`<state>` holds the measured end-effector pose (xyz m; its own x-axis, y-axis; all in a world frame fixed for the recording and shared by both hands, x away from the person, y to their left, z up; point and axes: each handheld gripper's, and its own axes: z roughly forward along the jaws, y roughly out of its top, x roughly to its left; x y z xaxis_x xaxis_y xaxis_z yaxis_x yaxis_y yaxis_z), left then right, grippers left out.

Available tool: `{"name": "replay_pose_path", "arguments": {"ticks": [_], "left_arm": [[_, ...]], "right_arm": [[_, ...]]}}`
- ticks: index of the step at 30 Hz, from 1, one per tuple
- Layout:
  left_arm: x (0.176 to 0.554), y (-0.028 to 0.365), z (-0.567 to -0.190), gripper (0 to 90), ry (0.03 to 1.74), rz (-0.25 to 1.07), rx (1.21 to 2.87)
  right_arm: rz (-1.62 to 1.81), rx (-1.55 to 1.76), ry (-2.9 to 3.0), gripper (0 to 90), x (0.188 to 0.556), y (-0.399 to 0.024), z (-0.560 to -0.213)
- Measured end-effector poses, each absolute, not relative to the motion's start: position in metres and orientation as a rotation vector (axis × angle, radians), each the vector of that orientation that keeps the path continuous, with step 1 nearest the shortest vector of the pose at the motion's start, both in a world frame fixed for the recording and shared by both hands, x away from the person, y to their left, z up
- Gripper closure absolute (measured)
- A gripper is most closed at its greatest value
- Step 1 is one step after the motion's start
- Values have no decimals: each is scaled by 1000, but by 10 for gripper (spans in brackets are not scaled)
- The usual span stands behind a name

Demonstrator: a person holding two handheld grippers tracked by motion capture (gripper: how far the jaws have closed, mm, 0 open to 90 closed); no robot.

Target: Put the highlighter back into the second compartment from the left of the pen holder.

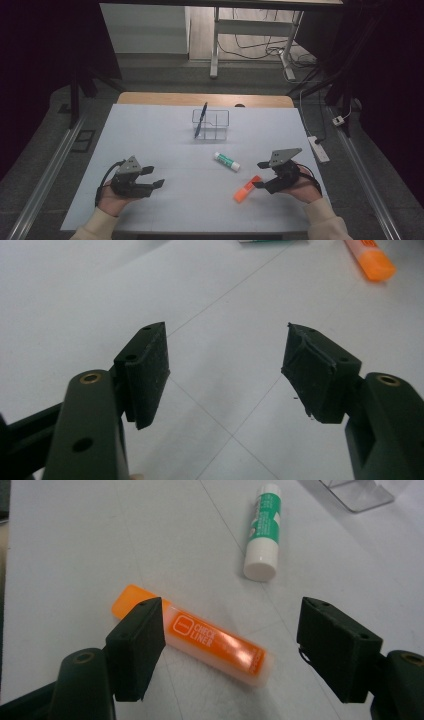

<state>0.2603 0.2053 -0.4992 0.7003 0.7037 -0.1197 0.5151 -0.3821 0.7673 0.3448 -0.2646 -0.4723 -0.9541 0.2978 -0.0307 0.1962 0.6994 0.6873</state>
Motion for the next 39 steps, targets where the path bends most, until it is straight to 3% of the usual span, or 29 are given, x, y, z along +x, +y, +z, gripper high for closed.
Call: {"name": "replay_pose_path", "arguments": {"ticks": [18, 30, 39], "left_arm": [[257, 209, -506, 347, 945, 283, 2077], [257, 209, -508, 346, 946, 280, 2082], [258, 210, -509, 345, 950, 277, 2084]], "right_arm": [[974, 131, 2893, 245, 348, -231, -466], [822, 2, 3004, 209, 347, -215, -483], [754, -66, 3050, 235, 345, -208, -491]]}}
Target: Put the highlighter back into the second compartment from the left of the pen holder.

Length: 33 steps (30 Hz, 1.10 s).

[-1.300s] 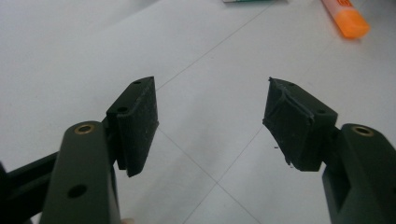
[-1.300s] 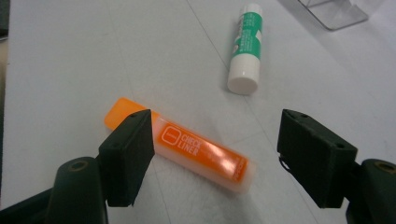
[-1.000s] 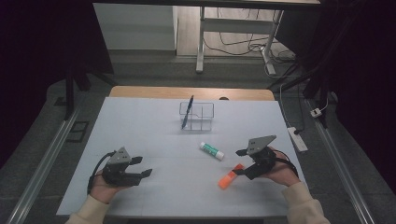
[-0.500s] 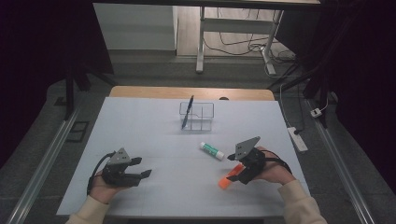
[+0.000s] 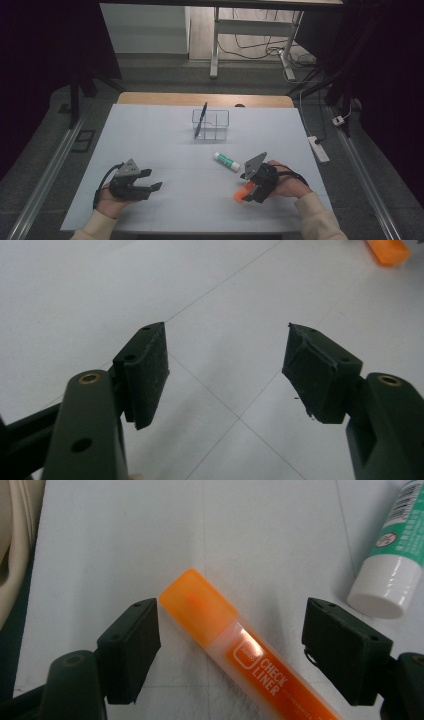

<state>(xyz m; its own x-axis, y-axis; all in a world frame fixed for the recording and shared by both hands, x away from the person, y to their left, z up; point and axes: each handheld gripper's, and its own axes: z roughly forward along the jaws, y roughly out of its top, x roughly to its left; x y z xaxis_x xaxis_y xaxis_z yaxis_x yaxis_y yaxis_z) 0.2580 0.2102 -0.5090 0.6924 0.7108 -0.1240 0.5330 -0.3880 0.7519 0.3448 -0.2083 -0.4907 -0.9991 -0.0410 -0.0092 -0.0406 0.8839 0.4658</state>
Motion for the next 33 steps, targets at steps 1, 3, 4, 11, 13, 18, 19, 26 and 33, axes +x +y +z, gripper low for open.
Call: {"name": "replay_pose_path", "arguments": {"ticks": [1, 3, 4, 11, 13, 18, 19, 26, 33], "left_arm": [[258, 210, -509, 345, 952, 276, 2084], [258, 210, -509, 345, 952, 275, 2082], [258, 211, -509, 345, 953, 275, 2081], [258, 211, -509, 343, 953, 273, 2079], [258, 212, -509, 343, 954, 272, 2077], [258, 210, -509, 343, 952, 273, 2084], [258, 210, -509, 342, 951, 273, 2085], [258, 211, -510, 342, 955, 274, 2085], [258, 212, -510, 342, 956, 275, 2083]], "right_arm": [[-757, 67, -3043, 238, 345, -208, -492], [-743, 79, -3038, 249, 345, -207, -494], [-733, 84, -3047, 256, 345, -207, -495], [-676, 121, -3047, 306, 345, -203, -503], [-653, 138, -3051, 327, 345, -203, -505], [-671, 196, -3051, 396, 344, -201, -504], [-665, 210, -3051, 418, 344, -201, -503], [-674, 292, -3017, 633, 341, -202, -502], [-676, 298, -3026, 641, 339, -201, -501]]}}
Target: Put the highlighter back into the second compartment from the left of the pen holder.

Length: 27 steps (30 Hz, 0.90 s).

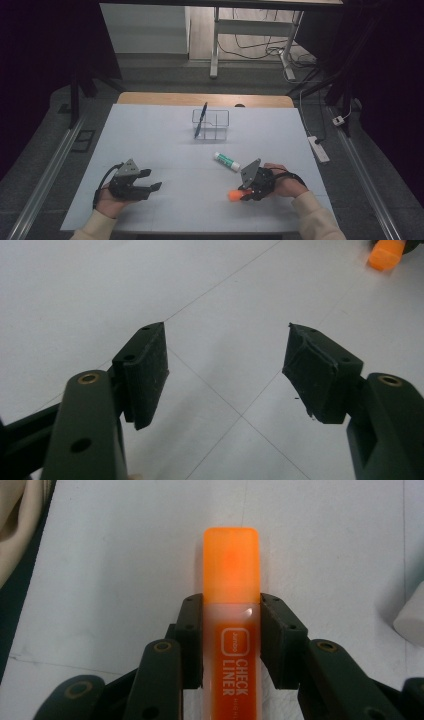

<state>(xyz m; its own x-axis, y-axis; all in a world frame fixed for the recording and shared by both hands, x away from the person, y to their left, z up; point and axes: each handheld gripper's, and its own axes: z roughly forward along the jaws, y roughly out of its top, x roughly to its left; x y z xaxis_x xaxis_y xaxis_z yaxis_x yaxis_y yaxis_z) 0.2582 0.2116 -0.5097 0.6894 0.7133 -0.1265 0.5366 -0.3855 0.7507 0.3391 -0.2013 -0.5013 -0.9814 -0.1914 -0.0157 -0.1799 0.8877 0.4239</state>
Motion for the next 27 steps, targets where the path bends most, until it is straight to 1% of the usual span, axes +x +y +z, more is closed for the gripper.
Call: {"name": "replay_pose_path", "arguments": {"ticks": [5, 16, 27], "left_arm": [[258, 213, -510, 342, 958, 276, 2079], [259, 214, -510, 342, 963, 272, 2074], [259, 215, -510, 342, 969, 271, 2064]], "right_arm": [[-716, 264, -3037, 642, 341, -203, -496], [-916, 42, -3015, 642, 349, -212, -478], [-1064, -134, -2999, 642, 354, -216, -470]]}}
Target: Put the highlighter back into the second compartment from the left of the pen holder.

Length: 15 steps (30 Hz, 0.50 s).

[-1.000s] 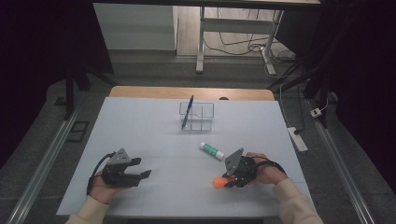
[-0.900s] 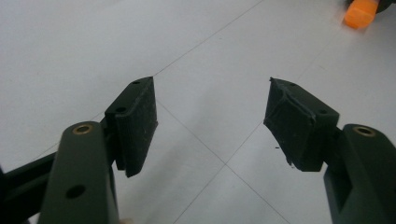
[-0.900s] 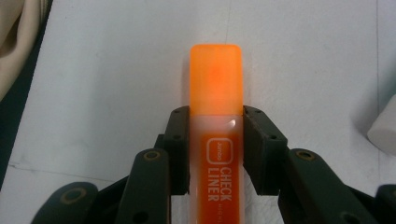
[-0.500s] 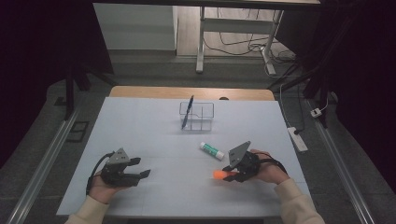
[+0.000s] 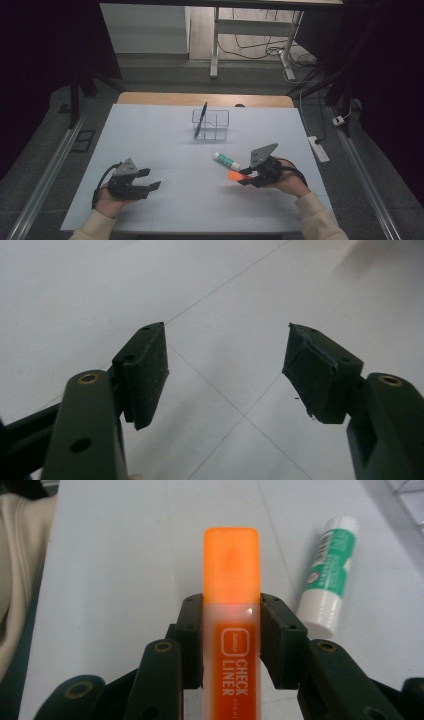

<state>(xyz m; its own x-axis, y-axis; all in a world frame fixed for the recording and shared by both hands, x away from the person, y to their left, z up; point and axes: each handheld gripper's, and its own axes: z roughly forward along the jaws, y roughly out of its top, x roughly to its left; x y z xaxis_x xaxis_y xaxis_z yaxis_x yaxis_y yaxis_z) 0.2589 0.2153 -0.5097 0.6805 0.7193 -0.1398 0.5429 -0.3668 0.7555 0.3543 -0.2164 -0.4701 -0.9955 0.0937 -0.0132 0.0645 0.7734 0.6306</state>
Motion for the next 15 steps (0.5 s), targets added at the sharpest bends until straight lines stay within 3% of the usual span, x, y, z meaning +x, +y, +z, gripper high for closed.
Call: {"name": "replay_pose_path", "arguments": {"ticks": [15], "left_arm": [[259, 215, -511, 342, 965, 272, 2073]], "right_arm": [[1152, 335, 2785, 641, 360, -225, -459]]}}
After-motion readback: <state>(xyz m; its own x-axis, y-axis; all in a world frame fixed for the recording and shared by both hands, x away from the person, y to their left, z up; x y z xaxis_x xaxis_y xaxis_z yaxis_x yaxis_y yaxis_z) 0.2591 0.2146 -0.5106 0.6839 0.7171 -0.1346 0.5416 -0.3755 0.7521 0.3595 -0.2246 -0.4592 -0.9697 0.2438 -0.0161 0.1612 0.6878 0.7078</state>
